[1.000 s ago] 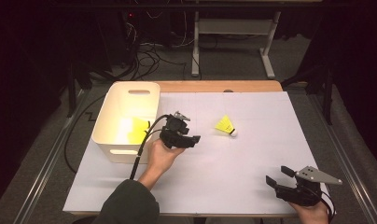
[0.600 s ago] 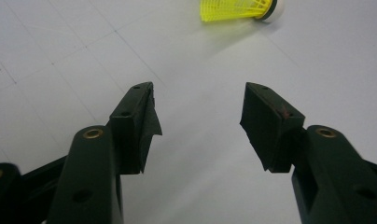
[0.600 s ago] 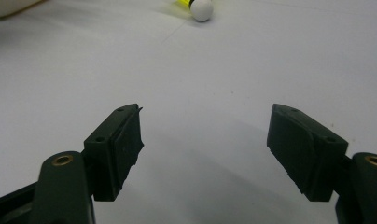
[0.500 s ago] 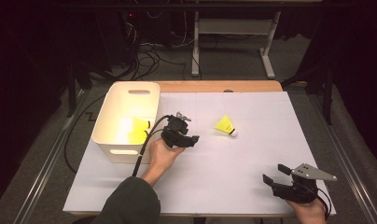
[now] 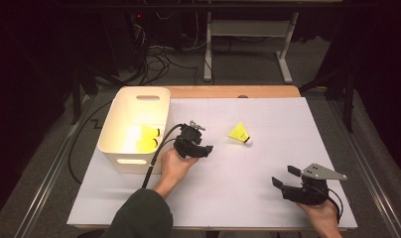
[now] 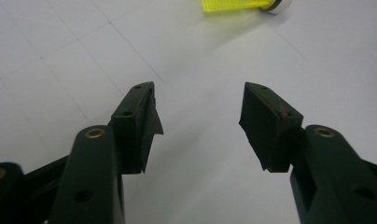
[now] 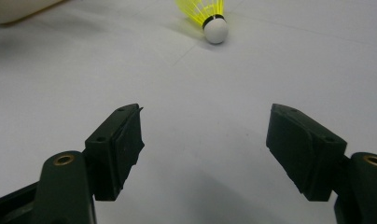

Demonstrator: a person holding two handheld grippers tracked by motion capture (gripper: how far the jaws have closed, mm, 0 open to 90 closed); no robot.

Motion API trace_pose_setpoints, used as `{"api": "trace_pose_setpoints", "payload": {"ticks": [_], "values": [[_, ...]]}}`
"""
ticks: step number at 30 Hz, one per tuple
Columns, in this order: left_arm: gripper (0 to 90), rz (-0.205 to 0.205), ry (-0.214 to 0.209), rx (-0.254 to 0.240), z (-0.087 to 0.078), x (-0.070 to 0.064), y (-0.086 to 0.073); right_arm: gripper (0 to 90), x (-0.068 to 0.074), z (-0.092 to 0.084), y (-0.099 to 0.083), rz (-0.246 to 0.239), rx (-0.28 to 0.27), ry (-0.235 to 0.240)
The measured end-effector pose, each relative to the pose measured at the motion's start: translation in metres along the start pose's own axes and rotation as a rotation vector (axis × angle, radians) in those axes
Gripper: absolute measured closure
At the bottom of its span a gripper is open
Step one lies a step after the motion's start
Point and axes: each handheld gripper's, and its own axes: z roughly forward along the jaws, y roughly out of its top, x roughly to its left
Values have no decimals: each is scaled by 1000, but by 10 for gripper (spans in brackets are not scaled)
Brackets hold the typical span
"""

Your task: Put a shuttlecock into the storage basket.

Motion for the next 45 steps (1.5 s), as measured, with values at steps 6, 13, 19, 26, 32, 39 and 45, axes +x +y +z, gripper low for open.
{"api": "trace_pose_setpoints", "payload": {"ticks": [6,13,19,26,32,39,45], "values": [[462,-5,13,10,4,2,-3,274,2,16,9,-37,22,5],[461,-36,-10,0,10,5,-1,306,-1,29,22,-31,6,16],[455,-29,3,-3,8,6,-1,321,-6,44,34,-30,8,11],[449,-35,25,-12,8,7,0,336,-11,60,49,14,21,18],[425,-43,22,-30,6,9,3,343,-14,74,55,32,43,34],[412,-52,5,-40,6,9,7,340,-25,85,59,75,86,27],[402,-54,-9,-27,10,12,9,344,-27,92,73,55,133,30]]}}
